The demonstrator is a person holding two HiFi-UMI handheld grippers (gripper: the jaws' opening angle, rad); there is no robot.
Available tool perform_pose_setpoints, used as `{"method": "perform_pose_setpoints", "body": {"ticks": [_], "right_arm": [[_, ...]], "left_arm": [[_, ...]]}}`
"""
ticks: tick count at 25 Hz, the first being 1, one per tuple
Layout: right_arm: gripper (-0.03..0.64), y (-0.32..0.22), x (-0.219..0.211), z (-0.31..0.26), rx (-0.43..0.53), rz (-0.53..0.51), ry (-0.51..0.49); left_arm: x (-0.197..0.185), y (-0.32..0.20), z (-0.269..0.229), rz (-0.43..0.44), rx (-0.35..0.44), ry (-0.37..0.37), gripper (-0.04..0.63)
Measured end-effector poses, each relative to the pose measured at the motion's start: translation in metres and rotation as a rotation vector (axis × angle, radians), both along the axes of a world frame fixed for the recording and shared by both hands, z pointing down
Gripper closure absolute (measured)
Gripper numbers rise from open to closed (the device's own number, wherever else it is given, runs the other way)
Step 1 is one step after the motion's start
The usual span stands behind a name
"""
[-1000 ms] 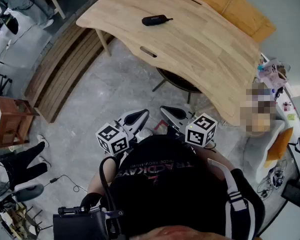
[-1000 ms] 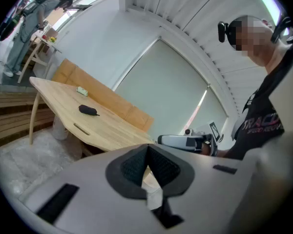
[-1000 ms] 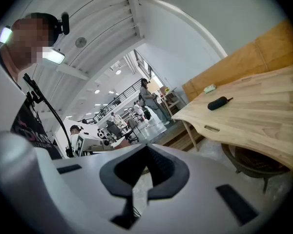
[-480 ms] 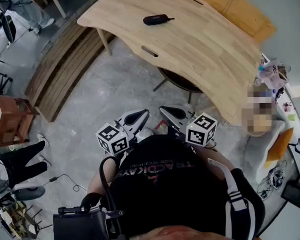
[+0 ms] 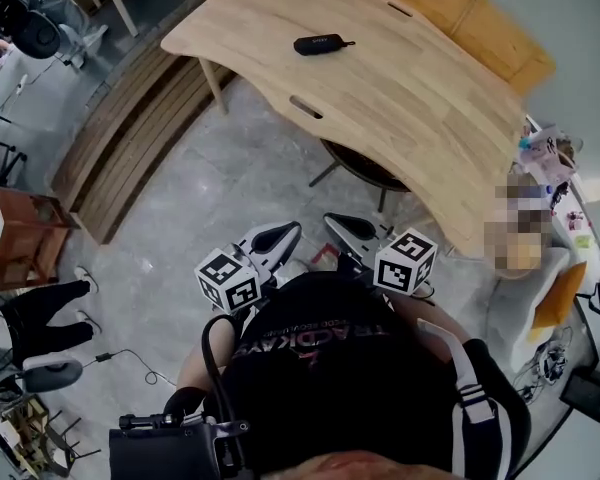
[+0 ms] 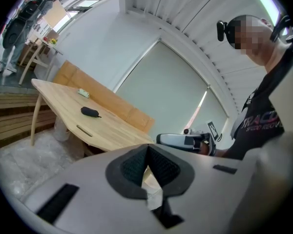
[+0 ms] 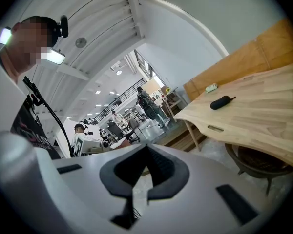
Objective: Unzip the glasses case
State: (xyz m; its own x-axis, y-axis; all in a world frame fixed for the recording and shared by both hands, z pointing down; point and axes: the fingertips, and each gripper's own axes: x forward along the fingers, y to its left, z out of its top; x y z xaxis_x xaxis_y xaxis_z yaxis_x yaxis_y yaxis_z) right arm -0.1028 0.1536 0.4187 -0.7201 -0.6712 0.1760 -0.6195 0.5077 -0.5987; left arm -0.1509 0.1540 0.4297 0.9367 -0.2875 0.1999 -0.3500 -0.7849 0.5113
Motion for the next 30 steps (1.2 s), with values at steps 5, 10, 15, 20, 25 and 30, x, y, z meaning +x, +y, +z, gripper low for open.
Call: {"method": "perform_pose_setpoints", "body": {"ticks": [5,10,15,20,25,30], "right_arm": [[0.6,-0.004,-0.006,-0.003,0.013,-0.011,0.016],[0.6,-0.003,-0.015,-0.008,0.03,-0.022,0.021],[0.6,-0.01,-0.019,-0.006,0.033,-0.029,0.042],[0.601,-0.021,-0.014,-0.004,0.025,-0.037,0.044],[0.601,-0.04,-0.007,-0.005,0.028,-0.048,0.039],[0.601,-0.063,0.013,-0.016,0.04,-0.042,0.041]], "left_arm": [[-0.005,-0.004,-0.001,-0.007,-0.002,0.004,0.584],[-0.015,-0.002,-0.004,-0.021,0.003,0.008,0.584],[-0.023,-0.006,-0.003,-0.049,0.007,0.012,0.584],[-0.023,-0.012,-0.001,-0.082,0.002,0.013,0.584],[-0.017,-0.027,-0.001,-0.107,-0.001,0.01,0.584],[0.0,-0.049,-0.013,-0.122,0.01,0.014,0.584]]}}
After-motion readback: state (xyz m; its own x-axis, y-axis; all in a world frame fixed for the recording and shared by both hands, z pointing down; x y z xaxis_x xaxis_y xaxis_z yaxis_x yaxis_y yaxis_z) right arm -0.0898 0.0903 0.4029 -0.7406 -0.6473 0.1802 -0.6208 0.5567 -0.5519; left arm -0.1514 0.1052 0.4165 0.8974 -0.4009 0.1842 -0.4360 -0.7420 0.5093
